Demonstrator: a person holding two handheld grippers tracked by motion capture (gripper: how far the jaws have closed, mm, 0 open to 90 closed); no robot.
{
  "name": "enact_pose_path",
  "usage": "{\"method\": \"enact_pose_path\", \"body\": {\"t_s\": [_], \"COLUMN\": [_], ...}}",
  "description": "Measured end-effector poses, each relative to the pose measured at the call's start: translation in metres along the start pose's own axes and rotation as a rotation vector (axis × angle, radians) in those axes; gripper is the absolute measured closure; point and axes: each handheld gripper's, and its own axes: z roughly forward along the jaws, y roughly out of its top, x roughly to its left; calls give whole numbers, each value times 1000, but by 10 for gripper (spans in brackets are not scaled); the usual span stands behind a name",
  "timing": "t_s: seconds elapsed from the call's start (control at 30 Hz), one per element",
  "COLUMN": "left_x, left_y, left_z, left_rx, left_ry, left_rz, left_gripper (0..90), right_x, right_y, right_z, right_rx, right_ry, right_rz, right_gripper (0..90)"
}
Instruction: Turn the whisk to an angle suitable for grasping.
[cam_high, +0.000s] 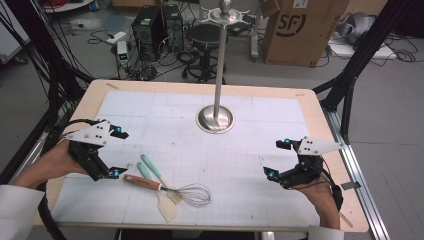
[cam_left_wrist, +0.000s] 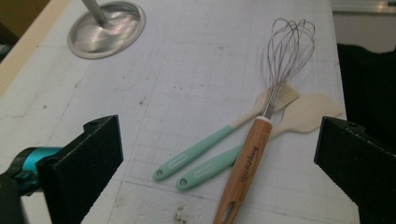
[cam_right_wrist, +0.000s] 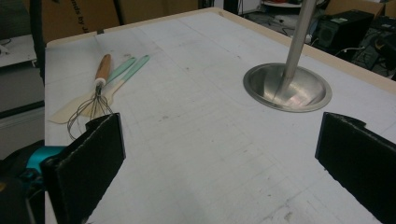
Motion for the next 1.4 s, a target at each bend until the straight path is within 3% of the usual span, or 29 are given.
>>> {"method": "enact_pose_path", "body": {"t_s": [0.2,0.67,1.0,1.4], "left_x": [-4,-8,-11,-16], "left_y": [3,4,1,-3], "left_z": [19,66,91,109], "left_rx": [52,222,323,403], "left_ry": [-82,-159,-218,-257], "left_rz": [53,137,149,169], "left_gripper": [17,29,113,255], "right_x": [1,2,3,4], "right_y": [-2,-4,-5,-4], "right_z": [0,0,0,1], "right_rx": [5,18,20,28], "right_ry": [1,-5,-3,2], "right_rz": [-1,1,-1,0], "right_gripper": [1,1,1,1]}}
